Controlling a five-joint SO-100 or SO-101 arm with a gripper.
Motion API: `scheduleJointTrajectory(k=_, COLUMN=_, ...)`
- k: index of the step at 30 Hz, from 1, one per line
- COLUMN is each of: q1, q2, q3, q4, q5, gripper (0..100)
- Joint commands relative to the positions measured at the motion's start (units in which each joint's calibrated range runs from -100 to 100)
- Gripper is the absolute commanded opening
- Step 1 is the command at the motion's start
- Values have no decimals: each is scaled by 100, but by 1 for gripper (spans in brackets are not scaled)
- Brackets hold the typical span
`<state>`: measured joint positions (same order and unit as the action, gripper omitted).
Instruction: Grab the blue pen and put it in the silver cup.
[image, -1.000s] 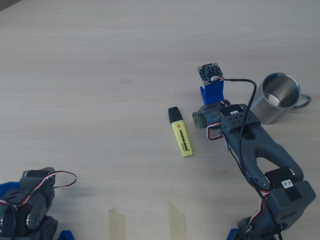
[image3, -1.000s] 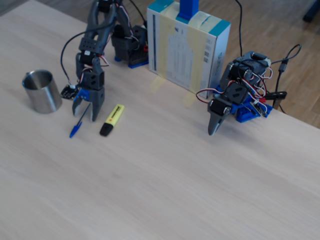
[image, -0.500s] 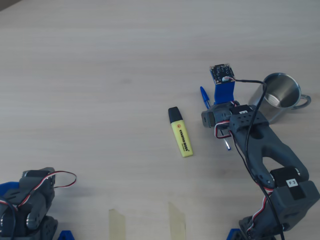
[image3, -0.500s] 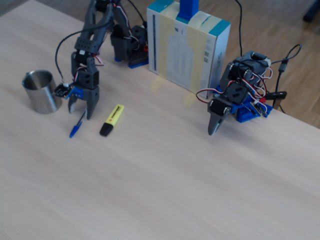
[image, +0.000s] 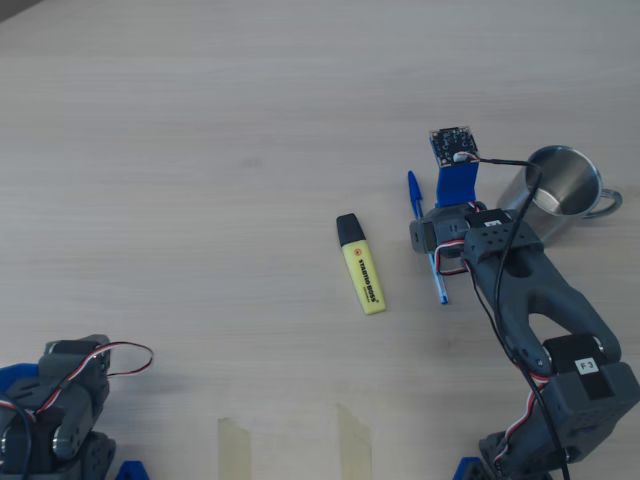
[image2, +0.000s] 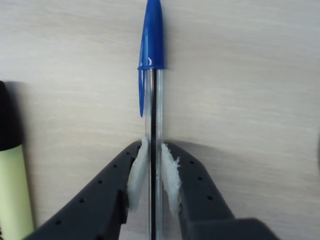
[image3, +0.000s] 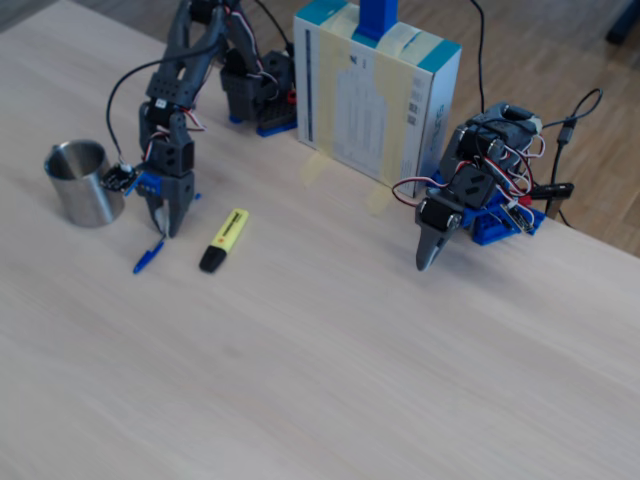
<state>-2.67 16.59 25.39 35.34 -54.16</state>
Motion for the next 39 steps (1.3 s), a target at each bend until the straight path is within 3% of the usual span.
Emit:
scheduleJointTrajectory(k=1, q1=-12, q2=-21, q3=77, q4=13, q5=12, gripper=2)
scheduleJointTrajectory(k=12, q1=-100, q2=-204, q3=-4, q4=-270, q5=6, gripper=2)
scheduleJointTrajectory(k=25, q1=-684, q2=-1518, q3=340, q4=-1728, q5=12, gripper=2)
scheduleJointTrajectory(k=39, q1=-632, q2=-3330, q3=930, q4=-2123, q5=38, gripper=2)
